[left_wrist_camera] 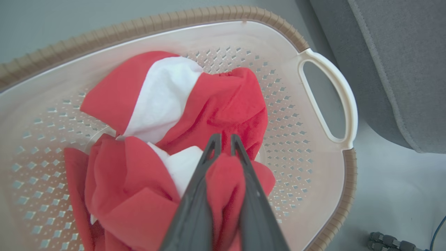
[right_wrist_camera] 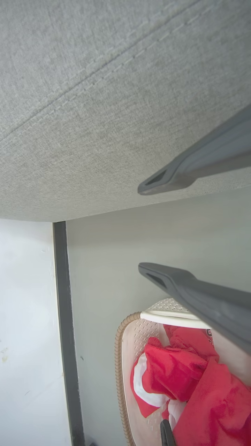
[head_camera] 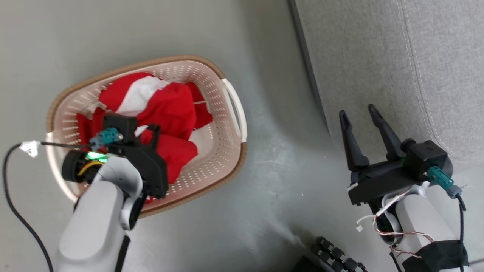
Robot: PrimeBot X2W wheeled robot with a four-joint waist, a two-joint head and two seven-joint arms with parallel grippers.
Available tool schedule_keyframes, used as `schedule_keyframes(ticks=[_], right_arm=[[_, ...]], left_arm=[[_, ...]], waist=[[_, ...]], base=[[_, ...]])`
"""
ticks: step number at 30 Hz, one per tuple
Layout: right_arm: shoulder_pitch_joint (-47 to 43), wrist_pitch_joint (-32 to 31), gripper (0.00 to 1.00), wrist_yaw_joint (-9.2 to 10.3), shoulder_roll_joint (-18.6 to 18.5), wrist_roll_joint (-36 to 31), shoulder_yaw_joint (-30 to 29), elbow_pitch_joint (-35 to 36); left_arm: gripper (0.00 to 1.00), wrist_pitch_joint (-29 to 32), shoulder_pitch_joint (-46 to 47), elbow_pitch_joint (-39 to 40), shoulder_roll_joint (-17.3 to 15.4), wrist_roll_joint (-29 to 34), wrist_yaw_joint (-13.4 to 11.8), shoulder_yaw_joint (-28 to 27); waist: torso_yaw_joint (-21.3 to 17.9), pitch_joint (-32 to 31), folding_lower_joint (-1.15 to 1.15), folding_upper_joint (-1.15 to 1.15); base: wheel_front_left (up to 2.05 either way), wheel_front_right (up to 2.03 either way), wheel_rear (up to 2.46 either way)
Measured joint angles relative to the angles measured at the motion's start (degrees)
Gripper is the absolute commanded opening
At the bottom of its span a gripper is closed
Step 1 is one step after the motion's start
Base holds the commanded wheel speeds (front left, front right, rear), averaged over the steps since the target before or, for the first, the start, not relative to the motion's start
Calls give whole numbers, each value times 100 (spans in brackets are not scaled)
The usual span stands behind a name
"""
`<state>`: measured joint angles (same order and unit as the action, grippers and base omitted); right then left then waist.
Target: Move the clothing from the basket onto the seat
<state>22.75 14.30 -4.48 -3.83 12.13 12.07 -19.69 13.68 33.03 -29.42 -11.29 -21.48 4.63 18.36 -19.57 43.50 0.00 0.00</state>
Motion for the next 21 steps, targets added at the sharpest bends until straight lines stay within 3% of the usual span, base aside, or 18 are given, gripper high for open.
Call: schedule_keyframes(ticks=[21], right_arm=[[-655,-1,100,-8,-356,-64,-561,-243]], left_arm=[[0,-684,-928,459,467,-603,200,268]], waist=[[884,-1285,-1,0]], base=[[0,0,0]])
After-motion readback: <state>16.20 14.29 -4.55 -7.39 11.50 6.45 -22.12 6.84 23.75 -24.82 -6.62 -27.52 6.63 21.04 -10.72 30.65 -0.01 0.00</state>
